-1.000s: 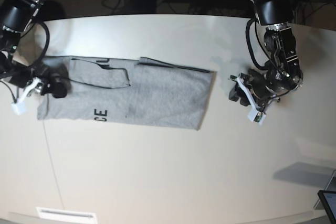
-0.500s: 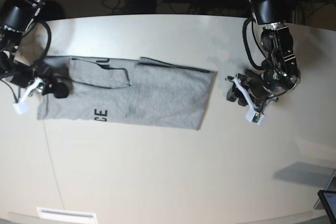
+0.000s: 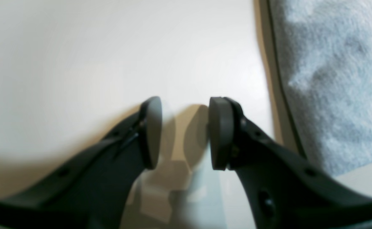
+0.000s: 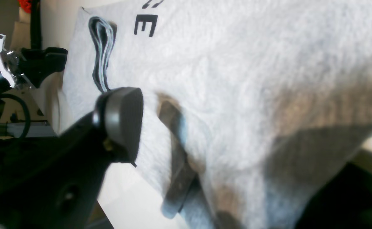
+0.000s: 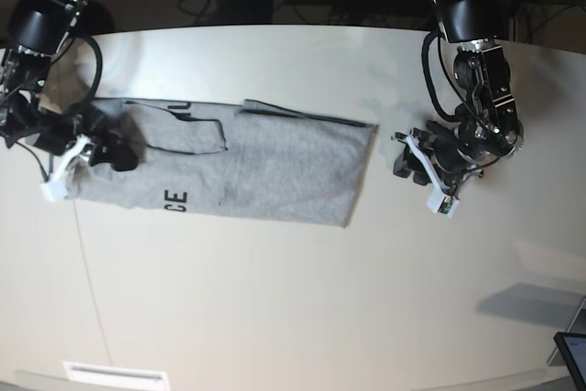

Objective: Fold the T-shirt properly
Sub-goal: 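Grasp the shirt end with the left gripper and lift the other end with the right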

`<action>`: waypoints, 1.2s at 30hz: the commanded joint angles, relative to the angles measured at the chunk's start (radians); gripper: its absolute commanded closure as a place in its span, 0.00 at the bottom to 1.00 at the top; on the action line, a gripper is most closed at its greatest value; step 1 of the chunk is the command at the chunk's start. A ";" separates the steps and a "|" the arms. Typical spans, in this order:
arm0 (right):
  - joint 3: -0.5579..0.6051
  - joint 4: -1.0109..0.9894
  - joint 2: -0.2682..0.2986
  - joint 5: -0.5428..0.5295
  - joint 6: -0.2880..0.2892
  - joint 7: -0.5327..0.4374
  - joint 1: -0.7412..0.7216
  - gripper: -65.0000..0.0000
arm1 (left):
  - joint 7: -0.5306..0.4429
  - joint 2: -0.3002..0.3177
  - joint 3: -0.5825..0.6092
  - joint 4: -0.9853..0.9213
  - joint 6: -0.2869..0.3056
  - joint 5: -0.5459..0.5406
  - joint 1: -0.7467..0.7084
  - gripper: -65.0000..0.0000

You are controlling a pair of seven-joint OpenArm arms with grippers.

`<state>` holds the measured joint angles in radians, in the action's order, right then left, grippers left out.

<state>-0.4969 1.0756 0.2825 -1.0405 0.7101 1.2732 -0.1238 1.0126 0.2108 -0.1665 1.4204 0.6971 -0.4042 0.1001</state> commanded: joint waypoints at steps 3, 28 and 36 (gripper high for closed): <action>0.005 -0.002 0.013 0.068 -0.012 0.062 0.006 0.71 | 0.021 0.006 0.002 0.007 0.001 0.011 0.008 0.63; 0.011 0.005 0.156 0.064 -0.012 0.064 -0.027 0.99 | 0.024 -0.110 0.298 0.003 0.001 0.011 -0.003 0.63; 0.094 0.050 0.156 0.062 -0.012 0.066 -0.093 0.99 | 0.024 -0.107 0.298 0.001 0.001 0.011 -0.001 0.63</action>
<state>-0.3969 1.1053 0.4179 -0.9443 0.6952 1.3567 -0.1921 0.9703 0.1001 0.1253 1.4284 0.6933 -0.4263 0.1032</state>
